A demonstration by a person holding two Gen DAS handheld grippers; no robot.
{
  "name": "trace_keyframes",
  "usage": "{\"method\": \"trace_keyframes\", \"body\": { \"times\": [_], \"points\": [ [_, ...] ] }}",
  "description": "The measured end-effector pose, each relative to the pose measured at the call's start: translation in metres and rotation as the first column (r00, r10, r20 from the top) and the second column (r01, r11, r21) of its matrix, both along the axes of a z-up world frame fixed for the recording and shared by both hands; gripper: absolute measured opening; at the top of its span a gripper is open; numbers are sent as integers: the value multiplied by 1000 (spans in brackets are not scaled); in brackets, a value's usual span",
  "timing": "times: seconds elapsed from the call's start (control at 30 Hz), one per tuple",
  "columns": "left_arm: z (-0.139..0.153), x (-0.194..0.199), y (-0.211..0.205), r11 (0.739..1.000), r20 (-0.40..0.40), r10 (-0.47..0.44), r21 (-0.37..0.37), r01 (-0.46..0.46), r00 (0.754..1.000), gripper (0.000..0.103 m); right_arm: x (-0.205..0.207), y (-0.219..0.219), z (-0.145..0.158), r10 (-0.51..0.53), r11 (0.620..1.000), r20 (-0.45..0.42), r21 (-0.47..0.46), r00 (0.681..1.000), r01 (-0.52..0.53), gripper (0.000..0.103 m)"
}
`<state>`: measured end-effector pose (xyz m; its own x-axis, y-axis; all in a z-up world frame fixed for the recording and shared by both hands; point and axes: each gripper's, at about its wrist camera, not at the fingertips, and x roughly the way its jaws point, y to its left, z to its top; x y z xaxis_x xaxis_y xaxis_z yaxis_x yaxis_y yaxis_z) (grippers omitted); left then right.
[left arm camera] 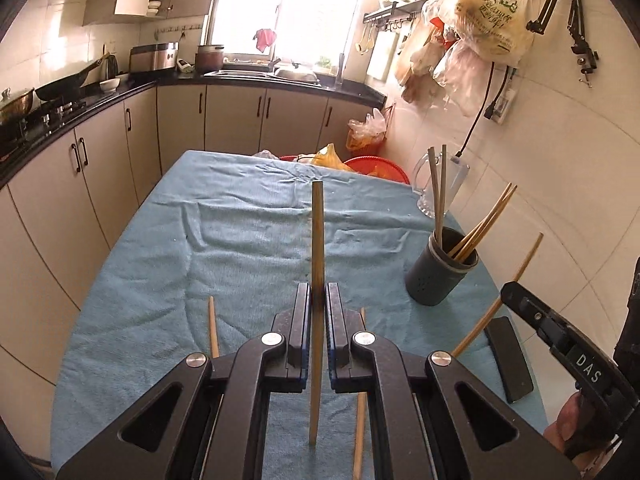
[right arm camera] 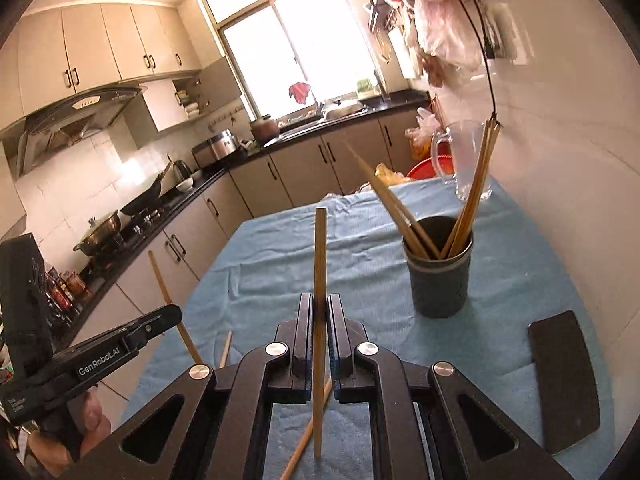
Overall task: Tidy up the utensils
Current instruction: 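Lift the left gripper's chopstick upright toward the black cup while the right gripper carries its own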
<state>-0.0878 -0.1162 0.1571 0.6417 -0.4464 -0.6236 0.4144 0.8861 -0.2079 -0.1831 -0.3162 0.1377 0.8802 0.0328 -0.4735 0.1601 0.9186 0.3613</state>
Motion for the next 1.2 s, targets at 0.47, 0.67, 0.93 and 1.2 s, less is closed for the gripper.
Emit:
{"method": "trace_keyframes", "body": {
  "times": [0.47,0.67,0.93,1.2],
  "points": [
    [4,-4,1,1000,15,6,0,-6,1000,6,-12,-13,9,-34,999,26,12,999,33,7],
    [4,-4,0,1000,13,6,1,-6,1000,6,-11,-15,8,-30,999,24,14,999,30,7],
    [6,-5,0,1000,18,7,0,-7,1000,6,-12,-15,8,-30,999,22,19,999,29,7],
    [11,-9,-1,1000,31,7,2,-7,999,6,-16,-16,11,-34,999,33,26,999,33,7]
  ]
}}
